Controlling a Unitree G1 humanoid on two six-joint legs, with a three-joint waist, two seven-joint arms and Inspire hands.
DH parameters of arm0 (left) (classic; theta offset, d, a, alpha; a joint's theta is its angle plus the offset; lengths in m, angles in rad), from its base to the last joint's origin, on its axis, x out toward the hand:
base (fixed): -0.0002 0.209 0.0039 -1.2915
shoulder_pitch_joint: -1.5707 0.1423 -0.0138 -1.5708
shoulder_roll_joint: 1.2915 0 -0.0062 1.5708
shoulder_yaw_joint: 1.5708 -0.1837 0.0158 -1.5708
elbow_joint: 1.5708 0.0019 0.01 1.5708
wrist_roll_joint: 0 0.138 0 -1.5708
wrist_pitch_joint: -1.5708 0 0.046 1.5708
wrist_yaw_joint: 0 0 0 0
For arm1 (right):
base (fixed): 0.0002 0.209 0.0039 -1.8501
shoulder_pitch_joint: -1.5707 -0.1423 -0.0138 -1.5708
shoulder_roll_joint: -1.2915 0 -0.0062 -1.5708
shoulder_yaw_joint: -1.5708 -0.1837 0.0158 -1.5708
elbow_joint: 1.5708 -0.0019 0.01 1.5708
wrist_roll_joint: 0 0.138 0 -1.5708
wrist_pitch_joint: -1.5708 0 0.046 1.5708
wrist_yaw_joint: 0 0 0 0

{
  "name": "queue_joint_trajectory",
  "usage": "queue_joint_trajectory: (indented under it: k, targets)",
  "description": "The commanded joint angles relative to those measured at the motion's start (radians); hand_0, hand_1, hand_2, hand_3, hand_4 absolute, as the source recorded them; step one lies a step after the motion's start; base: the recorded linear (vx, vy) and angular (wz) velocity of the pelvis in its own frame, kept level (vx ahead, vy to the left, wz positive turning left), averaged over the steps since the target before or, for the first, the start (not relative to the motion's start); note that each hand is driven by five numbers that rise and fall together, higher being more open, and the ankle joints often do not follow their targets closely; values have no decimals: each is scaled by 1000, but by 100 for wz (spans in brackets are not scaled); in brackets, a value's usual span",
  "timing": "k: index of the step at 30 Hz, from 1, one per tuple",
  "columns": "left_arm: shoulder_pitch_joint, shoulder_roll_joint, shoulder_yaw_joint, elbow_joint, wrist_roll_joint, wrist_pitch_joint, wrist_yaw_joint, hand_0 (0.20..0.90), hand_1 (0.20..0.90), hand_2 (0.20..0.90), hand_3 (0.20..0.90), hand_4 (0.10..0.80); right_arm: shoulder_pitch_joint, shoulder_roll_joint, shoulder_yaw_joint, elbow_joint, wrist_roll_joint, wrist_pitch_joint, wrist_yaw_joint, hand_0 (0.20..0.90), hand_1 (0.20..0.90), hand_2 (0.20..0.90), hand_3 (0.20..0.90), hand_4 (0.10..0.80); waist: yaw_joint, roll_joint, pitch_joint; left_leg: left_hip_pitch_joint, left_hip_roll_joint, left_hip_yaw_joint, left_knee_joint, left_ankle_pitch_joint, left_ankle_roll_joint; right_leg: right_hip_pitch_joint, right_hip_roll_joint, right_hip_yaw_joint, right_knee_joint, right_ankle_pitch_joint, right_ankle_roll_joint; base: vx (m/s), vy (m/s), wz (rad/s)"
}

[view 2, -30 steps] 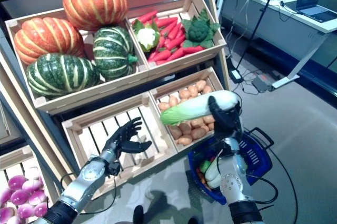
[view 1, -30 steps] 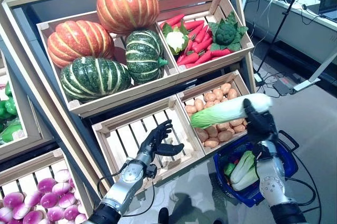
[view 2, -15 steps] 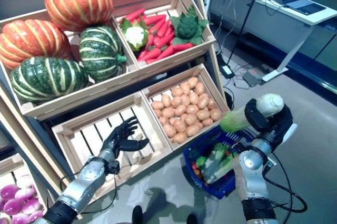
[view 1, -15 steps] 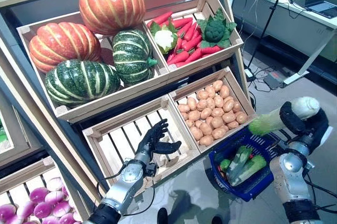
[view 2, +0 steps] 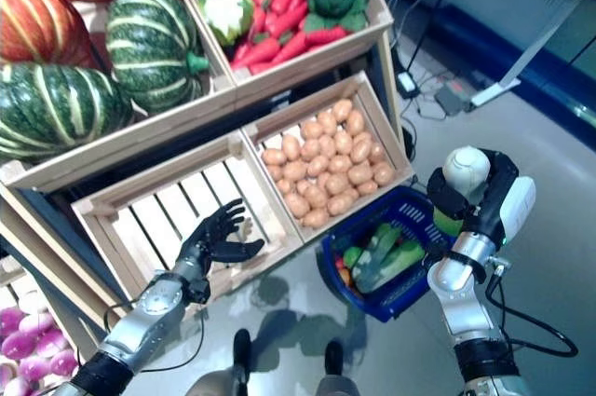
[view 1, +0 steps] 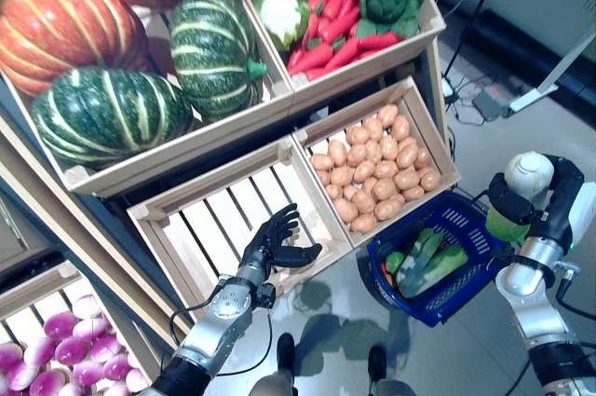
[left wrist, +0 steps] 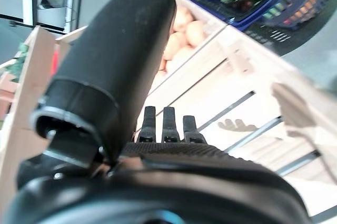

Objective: Put vegetables into the basket

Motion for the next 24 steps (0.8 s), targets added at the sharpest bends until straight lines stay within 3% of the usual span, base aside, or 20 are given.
queue_joint_trajectory:
  k: [1, 9, 13, 18, 24]
  targets:
    - [-150, 24, 20, -94, 7, -107, 0, 900, 900, 900, 900, 800, -175, -107, 12, -4, 51, -74, 2, 300, 300, 300, 300, 400, 43, 2, 7, -11, 18, -61, 2, -81, 14, -66, 4, -1, 46, 49, -45, -142, -56, 5]
    - [-317, -4, -28, -69, 24, -177, 40, 900, 900, 900, 900, 800, -377, -51, 88, 226, 296, -188, 27, 300, 300, 300, 300, 400, 62, 31, 125, -115, 7, -78, 16, -48, 11, -153, 11, -25, 75, 62, -58, -161, -45, 13]
    - [-399, -8, -47, -51, 30, -234, 68, 900, 900, 900, 900, 800, -488, -30, 44, 342, 613, -343, 108, 300, 300, 300, 300, 400, 69, 58, 199, -220, -6, -86, 87, -43, 7, -243, 7, -44, 141, 53, -67, -163, -40, 7]
    - [-475, -17, -68, -22, 38, -263, 95, 900, 900, 900, 900, 800, -583, -11, 7, 411, 768, -384, 131, 300, 300, 300, 300, 400, 67, 77, 248, -319, -29, -92, 151, -39, 3, -328, 5, -53, 191, 49, -70, -116, -27, 4]
    - [-520, -12, -91, 12, 35, -313, 144, 900, 900, 900, 900, 800, -672, -18, -5, 499, 894, -384, 114, 300, 300, 300, 300, 400, 62, 99, 248, -463, -49, -91, 206, -29, 3, -482, -4, -50, 255, 52, -68, -76, -2, -3]
